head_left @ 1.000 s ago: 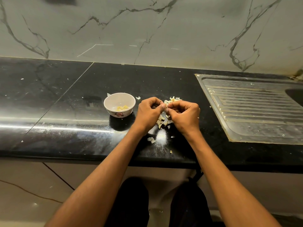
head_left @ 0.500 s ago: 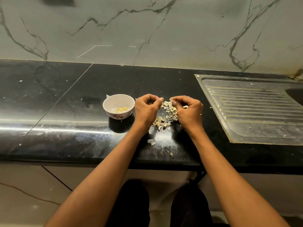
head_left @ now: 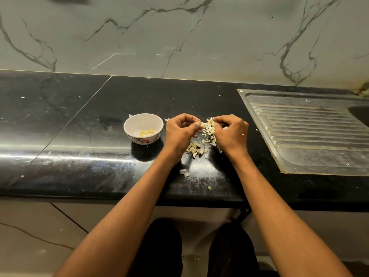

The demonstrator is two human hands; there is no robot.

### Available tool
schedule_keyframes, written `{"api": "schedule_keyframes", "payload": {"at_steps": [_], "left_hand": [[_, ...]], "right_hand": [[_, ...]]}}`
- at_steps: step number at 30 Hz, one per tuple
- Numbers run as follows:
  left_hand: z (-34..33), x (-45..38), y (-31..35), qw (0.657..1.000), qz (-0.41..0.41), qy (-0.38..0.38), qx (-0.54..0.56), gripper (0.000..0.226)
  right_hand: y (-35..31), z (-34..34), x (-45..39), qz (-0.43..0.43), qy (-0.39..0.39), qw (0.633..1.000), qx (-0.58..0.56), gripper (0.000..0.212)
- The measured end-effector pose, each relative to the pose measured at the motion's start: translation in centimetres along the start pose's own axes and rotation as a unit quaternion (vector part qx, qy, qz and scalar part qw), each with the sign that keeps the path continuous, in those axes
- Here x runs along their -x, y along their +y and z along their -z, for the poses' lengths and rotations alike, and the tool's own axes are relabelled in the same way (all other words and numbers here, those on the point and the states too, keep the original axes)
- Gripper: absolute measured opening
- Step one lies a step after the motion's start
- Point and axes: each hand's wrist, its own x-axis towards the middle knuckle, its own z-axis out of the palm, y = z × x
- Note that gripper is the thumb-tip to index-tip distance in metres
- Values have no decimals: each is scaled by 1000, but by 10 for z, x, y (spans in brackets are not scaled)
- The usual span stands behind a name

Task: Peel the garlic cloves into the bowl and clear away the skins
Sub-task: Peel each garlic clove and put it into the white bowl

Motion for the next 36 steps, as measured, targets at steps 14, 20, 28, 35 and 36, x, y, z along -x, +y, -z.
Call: {"api": "schedule_keyframes", "payload": {"at_steps": [14, 20, 28, 35, 36], "left_hand": [[-1, -2, -5, 999, -15, 12, -49, 10], [-2, 0, -3, 999, -16, 14, -50, 11], [0, 0, -4, 998, -23, -2, -60, 5], [-1, 2, -3, 998, -31, 9, -59, 3], [-1, 2, -3, 998, -32, 11, -60, 2]], "right_hand": [[-12, 7, 19, 15, -14, 991, -135, 4], [-13, 5, 24, 54, -27, 991, -121, 8], [-12, 1, 24, 68, -13, 991, -112, 11], [-11, 2, 24, 77, -14, 988, -130, 13], [-11, 2, 24, 77, -15, 988, -133, 14]]}}
